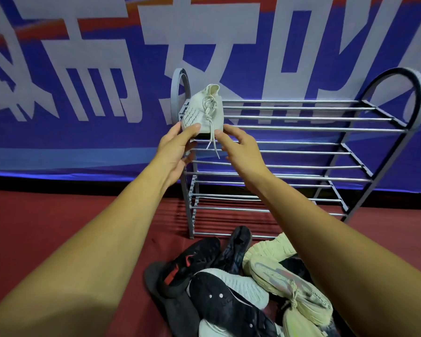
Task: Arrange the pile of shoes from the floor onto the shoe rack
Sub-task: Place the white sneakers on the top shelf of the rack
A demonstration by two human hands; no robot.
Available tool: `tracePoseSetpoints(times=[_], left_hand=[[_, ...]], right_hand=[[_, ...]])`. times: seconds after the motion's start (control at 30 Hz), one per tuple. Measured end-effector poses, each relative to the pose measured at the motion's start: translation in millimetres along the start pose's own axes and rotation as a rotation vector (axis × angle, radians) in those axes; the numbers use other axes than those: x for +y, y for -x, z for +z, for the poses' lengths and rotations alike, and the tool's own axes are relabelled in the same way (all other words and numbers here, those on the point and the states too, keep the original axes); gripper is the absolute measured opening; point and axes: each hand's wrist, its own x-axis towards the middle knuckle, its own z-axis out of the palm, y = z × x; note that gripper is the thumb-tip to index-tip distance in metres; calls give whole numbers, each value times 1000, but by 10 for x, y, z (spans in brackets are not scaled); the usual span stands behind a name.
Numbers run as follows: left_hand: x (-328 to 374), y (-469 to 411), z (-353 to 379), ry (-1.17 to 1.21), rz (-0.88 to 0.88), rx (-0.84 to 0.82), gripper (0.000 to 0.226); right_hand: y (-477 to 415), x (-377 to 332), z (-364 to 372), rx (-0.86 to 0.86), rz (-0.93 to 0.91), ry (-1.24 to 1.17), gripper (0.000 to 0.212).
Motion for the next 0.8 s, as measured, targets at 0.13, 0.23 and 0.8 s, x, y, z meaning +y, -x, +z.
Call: tracePoseSetpoints(times=[0.13,0.23,0.8], left_hand=[[2,-70,-121,-123,23,-97,43],[-7,-133,-121,-201,78,-58,48],[-3,-213,154,-252,144,154,26]], right_hand=[[-115,4,106,24,-8,-69,37],[-220,-7,222,81,1,-87,44],[-47,170,21,-31,74,242,48]])
